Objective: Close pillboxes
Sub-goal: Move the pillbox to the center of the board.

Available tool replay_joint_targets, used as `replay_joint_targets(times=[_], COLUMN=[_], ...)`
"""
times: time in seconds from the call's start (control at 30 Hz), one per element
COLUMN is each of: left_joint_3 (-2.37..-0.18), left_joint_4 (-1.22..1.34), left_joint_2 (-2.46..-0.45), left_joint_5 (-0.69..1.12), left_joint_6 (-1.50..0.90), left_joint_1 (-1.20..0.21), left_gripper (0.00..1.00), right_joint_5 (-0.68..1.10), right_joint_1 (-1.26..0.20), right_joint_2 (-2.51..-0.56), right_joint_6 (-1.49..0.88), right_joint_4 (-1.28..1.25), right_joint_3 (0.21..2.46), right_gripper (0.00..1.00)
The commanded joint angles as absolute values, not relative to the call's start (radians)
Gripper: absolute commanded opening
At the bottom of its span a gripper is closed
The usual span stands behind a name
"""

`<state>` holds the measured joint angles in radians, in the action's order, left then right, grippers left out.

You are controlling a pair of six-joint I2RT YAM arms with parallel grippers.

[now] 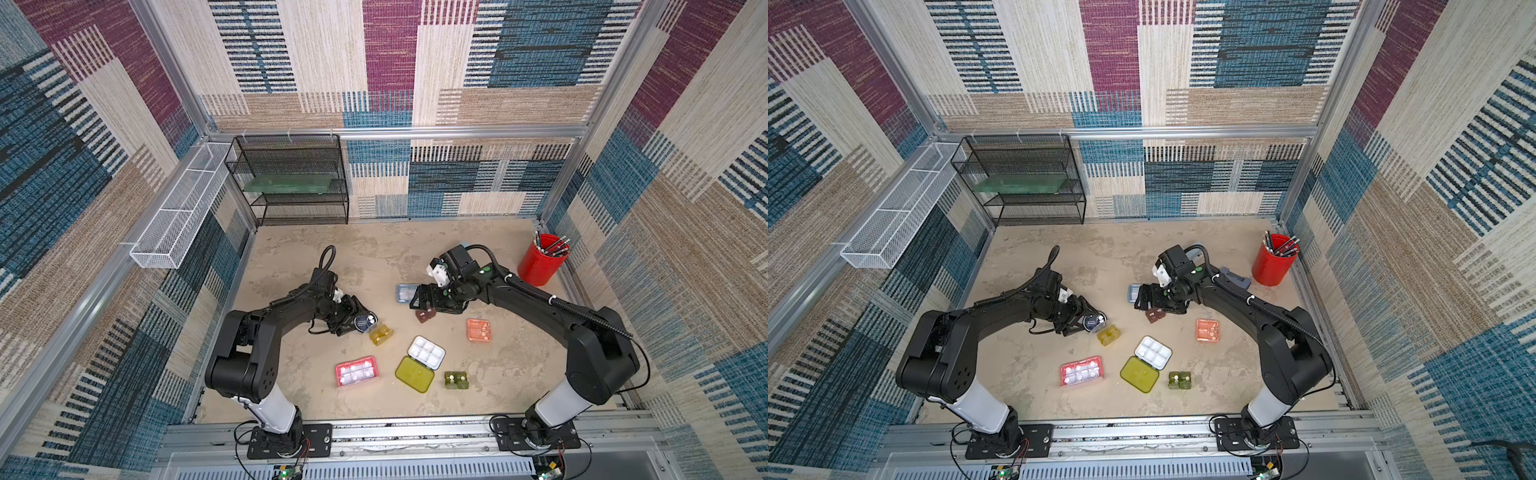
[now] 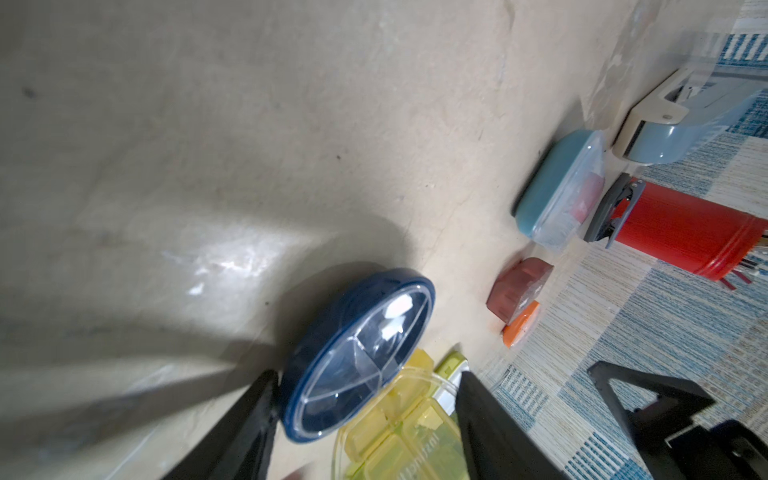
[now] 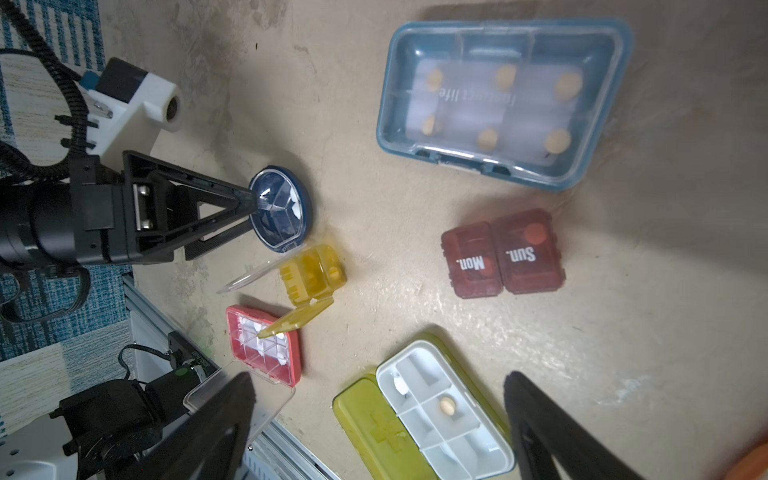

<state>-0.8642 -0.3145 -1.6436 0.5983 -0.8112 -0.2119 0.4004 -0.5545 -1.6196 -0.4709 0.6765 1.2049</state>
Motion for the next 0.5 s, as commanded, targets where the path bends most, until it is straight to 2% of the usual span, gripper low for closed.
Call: replay_joint_targets(times=[0.0,0.47], left_joint_3=[-0.873,-0.856], left_joint_4=[-0.351,-0.395], left_joint_2=[-1.614,-1.555], left_joint_5=[0.605,0.588], left_joint_6=[-0.78,-0.738], left_joint_1=[-0.212,-0.209], left_gripper=[0.71,0.71], right_joint_5=[0.389,0.4], right_joint_1=[-0.564,-0.611], right_joint_2=[-1.622,-1.68], right_joint_6=[-0.484,-0.469], right_joint_4=[0.646,0.664], right_joint_3=[1.217,1.311], right_gripper=[0.95,0.95])
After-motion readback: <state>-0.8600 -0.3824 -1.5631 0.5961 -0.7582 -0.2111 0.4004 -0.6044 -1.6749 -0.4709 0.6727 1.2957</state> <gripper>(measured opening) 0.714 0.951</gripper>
